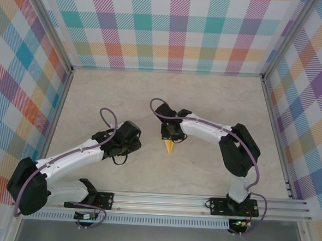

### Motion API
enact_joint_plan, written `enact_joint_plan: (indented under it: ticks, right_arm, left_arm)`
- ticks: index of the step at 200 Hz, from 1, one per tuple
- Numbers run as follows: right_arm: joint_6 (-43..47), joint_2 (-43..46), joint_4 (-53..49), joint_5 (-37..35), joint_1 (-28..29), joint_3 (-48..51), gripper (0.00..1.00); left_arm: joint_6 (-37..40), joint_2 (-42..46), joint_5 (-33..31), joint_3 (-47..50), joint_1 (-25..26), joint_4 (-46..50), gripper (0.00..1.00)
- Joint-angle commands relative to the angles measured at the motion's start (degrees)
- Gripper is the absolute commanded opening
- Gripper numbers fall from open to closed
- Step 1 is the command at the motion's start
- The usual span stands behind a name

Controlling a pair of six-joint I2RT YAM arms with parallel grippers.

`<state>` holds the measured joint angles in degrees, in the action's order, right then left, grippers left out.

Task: Fold a paper plane with a square sheet of paper (pick it up from the middle)
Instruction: Reset both arms

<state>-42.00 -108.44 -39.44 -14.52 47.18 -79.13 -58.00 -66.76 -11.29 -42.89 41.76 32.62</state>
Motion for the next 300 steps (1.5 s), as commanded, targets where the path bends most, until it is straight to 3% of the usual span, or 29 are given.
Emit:
enact_joint_plan:
  ticks: [1,85,166,197,239,264,268,273,278,300]
  right_arm:
    - [3.05,-2.91,-0.56,1.09,-1.06,-2.77,0.12]
    - [5.89,-11.31,-1.72,2.97,-2.27,-8.6,0.14]
    - [4.18,-16.52,-4.51,4.21,-2.27,-9.15,0.27]
    - [2.51,-18.32,-7.76,4.03,-2.13,-10.42,0.28]
    - [6.14,-6.57,-8.7,1.73,-2.26,-12.69,0.54]
    - [7.85,3.43,-7.8,-3.05,-2.66,-10.27,0.71]
    - [7.97,5.19,-7.59,-4.62,-2.82,-9.32,0.76]
    - [8.11,7.61,-7.27,-6.78,-3.15,-8.02,0.91]
    - [8.39,9.95,-6.8,-8.65,-3.75,-6.35,0.99]
    - [8.37,19.83,-4.86,-18.5,-8.64,2.09,1.0]
  left_arm:
    - [0.63,2.25,-1.83,1.21,-1.03,-0.1,0.47]
    - [0.52,3.67,-2.14,2.27,-1.53,0.36,0.52]
    - [0.6,3.02,-1.41,2.66,-1.85,-0.37,0.53]
    - [1.51,3.22,-1.67,2.5,-1.9,-0.45,0.55]
    - [6.56,3.74,-7.25,-0.65,-2.28,2.86,0.65]
    - [12.29,4.4,-16.4,-3.11,-3.31,5.89,0.74]
    - [13.27,4.58,-17.95,-3.32,-3.74,6.08,0.74]
    - [14.33,4.62,-20.26,-3.45,-4.52,6.41,0.75]
    - [15.2,4.53,-22.52,-3.67,-5.45,6.64,0.76]
    - [18.25,2.71,-32.48,-5.37,-11.52,9.08,0.8]
